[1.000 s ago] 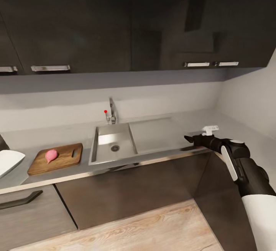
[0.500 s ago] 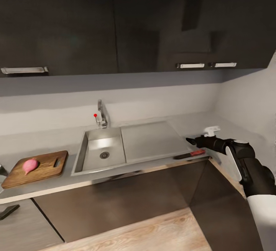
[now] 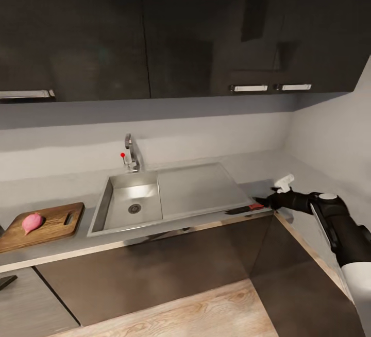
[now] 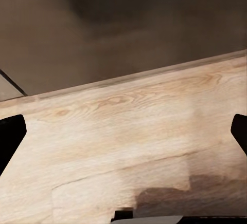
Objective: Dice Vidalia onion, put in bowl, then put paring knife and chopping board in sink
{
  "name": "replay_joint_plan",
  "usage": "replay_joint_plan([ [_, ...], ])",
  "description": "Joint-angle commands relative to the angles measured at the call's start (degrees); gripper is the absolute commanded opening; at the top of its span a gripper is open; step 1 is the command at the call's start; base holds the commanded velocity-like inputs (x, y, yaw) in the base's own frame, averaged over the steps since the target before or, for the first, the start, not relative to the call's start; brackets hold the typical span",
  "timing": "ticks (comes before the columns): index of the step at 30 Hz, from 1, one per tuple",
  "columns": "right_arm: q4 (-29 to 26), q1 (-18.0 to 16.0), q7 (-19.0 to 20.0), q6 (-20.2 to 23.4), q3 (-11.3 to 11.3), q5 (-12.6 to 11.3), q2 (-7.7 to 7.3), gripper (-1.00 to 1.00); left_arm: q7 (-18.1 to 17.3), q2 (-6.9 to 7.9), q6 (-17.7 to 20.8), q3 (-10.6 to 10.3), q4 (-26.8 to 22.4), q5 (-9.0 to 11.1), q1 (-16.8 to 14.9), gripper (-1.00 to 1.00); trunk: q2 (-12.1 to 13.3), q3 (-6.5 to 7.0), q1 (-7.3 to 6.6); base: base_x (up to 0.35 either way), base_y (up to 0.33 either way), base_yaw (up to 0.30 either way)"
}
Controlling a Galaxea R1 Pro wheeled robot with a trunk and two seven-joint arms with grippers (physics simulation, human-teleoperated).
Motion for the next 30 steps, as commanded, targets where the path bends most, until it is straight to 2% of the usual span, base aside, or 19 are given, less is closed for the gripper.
replay_joint_plan([
  [1, 0.5, 0.0, 2.0, -0.2, -0.5, 0.5, -0.73, 1.0, 0.5, 0.1, -0.1, -0.5, -0.1, 0.4, 0.0, 1.0, -0.1, -0.12, 0.04, 0.0, -0.001, 0.0],
  [3, 0.8, 0.0, 3.3, -0.5, -1.5, 0.5, -1.43, 1.0, 0.5, 0.1, -0.1, -0.5, -0.1, 0.4, 0.0, 1.0, -0.1, -0.12, 0.04, 0.0, -0.001, 0.0],
  [6, 1.3, 0.0, 5.7, -1.2, -6.9, 0.7, -2.5, 1.0, 0.5, 0.1, -0.1, -0.5, -0.1, 0.4, 0.0, 1.0, -0.1, -0.12, 0.04, 0.0, 0.0, 0.0],
  [9, 1.4, 0.0, 6.6, -2.9, -9.8, 1.3, -2.78, 1.0, 0.5, 0.1, -0.1, -0.5, -0.1, 0.4, 0.0, 1.0, -0.1, -0.12, 0.04, 0.0, 0.0, 0.0],
  [13, 1.6, 0.0, 7.5, -4.7, -11.0, 2.5, -2.89, 1.0, 0.5, 0.1, -0.1, -0.5, -0.1, 0.4, 0.0, 1.0, -0.1, -0.12, 0.04, 0.0, 0.0, 0.0],
  [16, 2.5, 0.0, 12.3, -5.4, -12.1, 3.0, -2.95, 1.0, 0.5, 0.1, -0.1, -0.5, 0.0, 0.4, 0.0, 1.0, -0.1, -0.12, 0.04, 0.0, 0.0, 0.0],
  [21, 3.2, 0.0, 16.0, -5.5, -16.5, 3.0, -2.86, 1.0, 0.5, 0.1, 0.0, -0.5, 0.5, 0.5, 0.0, 1.0, -0.1, -0.12, 0.04, 0.0, 0.0, 0.0],
  [24, 4.7, 0.0, 16.4, -5.6, -17.3, 3.0, -2.78, 1.0, 0.5, 0.1, 0.0, -0.5, 0.8, 0.5, 0.0, 1.0, -0.1, -0.12, 0.04, 0.0, 0.0, 0.0],
  [30, 6.2, 0.0, 16.6, -5.6, -17.6, 3.0, -2.75, 1.0, 0.5, 0.1, 0.0, -0.5, 0.9, 0.5, 0.0, 1.0, -0.1, -0.12, 0.04, 0.024, -0.008, 0.0],
])
